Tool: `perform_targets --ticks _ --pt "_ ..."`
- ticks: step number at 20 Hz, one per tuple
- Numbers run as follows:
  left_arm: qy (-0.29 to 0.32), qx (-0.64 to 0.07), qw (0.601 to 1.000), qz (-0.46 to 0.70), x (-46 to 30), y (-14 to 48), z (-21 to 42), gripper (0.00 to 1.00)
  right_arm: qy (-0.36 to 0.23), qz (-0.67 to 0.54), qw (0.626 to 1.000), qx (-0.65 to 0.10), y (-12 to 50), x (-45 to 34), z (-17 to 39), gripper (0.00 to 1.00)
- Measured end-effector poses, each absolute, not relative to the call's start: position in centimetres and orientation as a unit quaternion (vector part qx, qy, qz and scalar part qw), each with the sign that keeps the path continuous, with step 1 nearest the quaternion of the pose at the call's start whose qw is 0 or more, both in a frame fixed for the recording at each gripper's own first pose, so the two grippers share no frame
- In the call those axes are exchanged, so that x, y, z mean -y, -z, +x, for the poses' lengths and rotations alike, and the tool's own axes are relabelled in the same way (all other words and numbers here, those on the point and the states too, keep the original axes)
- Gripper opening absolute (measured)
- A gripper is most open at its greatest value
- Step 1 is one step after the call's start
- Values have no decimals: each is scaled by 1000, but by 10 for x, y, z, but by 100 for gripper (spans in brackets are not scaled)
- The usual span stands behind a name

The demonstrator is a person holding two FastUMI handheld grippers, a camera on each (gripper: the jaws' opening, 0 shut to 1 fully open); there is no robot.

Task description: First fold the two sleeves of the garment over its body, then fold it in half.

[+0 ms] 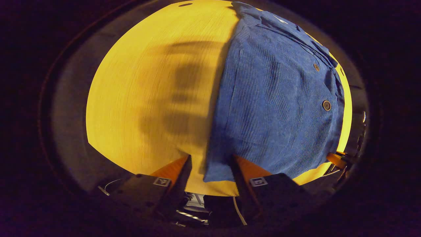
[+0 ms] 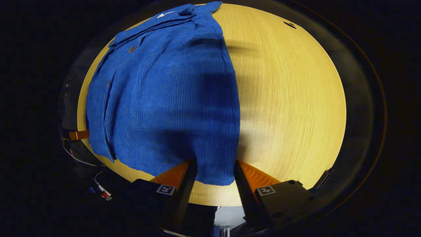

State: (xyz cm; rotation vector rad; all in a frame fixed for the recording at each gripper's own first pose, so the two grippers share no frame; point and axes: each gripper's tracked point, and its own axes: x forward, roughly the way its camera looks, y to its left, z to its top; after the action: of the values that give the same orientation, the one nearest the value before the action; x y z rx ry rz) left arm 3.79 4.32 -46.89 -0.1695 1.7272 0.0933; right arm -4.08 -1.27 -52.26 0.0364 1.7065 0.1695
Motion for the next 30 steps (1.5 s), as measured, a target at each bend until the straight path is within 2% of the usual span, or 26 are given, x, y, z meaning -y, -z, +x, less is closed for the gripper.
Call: perform_targets --ticks 2,3,4,5,11,14,19,24,30 --pt "-18 -755 654 -34 -46 473 41 7 -86 6 664 -743 521 2 -38 34" --pt "-15 -753 658 -18 -46 471 38 7 -96 -2 666 -740 521 3 -40 14" --pt "-12 -749 662 -5 -44 468 39 0 -97 -3 670 -736 522 4 -39 11" --pt "0 -743 670 4 -44 471 40 0 -94 5 669 -737 522 3 -40 6" --pt "4 -718 693 -67 -40 457 43 0 -92 63 691 -714 500 -12 -29 5" --pt "34 -703 707 -67 -41 436 47 0 -85 58 717 -689 469 -6 -18 5" --pt "71 -645 756 -84 -46 379 79 0 -72 82 759 -642 411 -3 12 5" --pt "100 -603 789 -72 -54 323 119 0 -69 95 806 -580 350 -19 80 5" --pt "97 -573 809 -88 -59 262 211 0 -59 113 850 -510 306 -35 216 5"
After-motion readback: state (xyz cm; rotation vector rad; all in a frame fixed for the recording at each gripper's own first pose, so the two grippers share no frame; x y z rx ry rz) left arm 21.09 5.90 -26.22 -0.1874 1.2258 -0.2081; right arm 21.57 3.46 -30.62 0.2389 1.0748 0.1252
